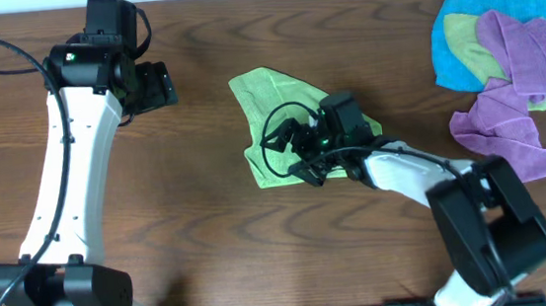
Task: Fold the cloth
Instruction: 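Drag the green cloth's right side rightward with the right gripper to flatten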
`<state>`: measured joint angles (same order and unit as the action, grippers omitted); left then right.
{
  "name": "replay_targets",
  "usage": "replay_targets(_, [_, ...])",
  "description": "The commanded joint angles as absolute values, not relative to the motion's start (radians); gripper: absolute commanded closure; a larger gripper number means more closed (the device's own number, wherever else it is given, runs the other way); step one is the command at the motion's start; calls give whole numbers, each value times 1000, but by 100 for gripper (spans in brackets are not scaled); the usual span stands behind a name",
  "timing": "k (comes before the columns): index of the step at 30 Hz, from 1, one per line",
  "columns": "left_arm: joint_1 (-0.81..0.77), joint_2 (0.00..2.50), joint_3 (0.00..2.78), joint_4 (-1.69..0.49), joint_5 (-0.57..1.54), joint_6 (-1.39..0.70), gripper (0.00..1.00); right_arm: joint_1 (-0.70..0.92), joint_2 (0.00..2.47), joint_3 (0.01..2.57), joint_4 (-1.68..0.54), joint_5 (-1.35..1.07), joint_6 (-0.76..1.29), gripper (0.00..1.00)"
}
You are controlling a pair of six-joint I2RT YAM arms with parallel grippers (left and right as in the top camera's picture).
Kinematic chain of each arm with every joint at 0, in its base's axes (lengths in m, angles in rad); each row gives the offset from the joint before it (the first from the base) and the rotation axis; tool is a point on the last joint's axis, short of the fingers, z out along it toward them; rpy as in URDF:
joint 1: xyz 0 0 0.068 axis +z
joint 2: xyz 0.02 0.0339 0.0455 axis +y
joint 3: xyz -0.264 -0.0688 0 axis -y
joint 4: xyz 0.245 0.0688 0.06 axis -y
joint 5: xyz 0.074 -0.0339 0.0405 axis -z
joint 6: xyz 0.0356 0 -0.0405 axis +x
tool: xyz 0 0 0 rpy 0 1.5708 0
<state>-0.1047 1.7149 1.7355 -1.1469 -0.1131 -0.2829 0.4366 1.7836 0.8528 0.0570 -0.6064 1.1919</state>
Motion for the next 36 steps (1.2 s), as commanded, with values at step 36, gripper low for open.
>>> replay_targets(36, [-91,1729,1730,-1042,-142,-205,5,446,1769,848,80,-127,1376,4])
